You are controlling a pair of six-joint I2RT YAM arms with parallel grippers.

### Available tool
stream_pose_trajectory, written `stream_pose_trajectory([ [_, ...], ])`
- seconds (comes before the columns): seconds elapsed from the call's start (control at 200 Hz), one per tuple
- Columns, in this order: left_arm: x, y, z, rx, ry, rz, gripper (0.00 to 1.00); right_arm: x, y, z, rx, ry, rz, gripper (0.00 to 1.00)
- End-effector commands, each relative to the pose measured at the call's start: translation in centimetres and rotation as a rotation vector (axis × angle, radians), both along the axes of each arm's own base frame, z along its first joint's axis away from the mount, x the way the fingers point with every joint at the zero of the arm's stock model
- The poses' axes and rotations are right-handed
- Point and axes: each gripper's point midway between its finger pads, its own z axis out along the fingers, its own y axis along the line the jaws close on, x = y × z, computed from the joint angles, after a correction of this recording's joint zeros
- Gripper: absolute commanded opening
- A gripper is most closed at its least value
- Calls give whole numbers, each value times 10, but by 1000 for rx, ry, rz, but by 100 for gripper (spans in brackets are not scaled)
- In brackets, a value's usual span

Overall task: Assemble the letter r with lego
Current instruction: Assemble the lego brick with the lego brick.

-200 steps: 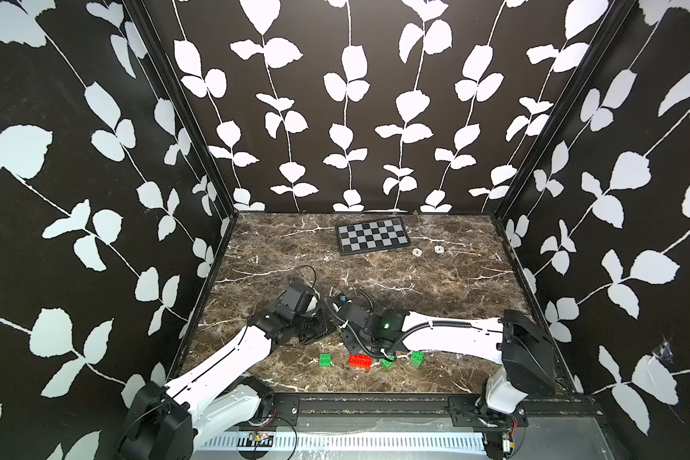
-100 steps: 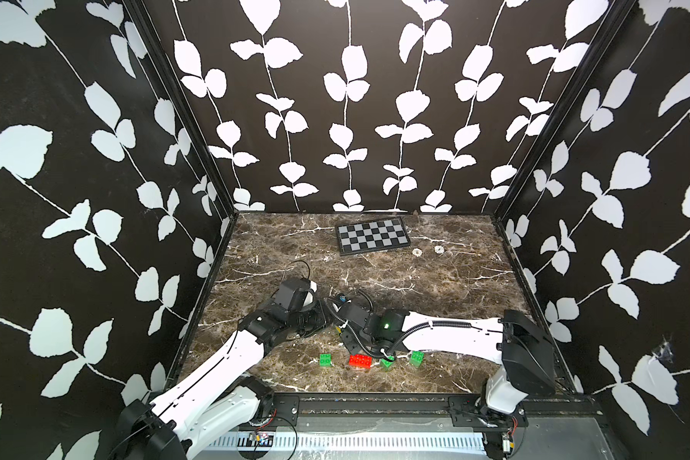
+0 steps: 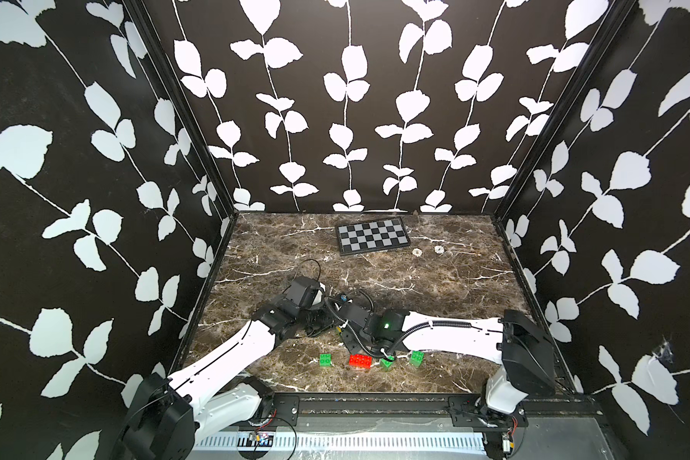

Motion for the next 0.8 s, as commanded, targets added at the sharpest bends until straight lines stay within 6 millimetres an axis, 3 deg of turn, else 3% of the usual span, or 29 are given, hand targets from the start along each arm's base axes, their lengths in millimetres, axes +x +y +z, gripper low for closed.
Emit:
stream_pose_trajectory([
  [0.0, -10, 14, -14, 136, 52, -21, 0, -3, 6, 3, 12, 1, 17, 9],
  [0.21, -29, 33, -47, 225, 140, -13, 0, -3, 7, 4, 14, 2, 19, 10],
  [0.29, -31, 33, -51, 215, 143, -4, 0, -3, 7, 6, 20, 2, 16, 18],
  [0.515, -16, 17, -27, 97, 41, 10, 0, -2, 6, 19, 44, -14, 11, 46],
  [0.795, -5, 4, -14, 48, 8, -10, 0, -1, 2, 36, 63, -24, -1, 56],
])
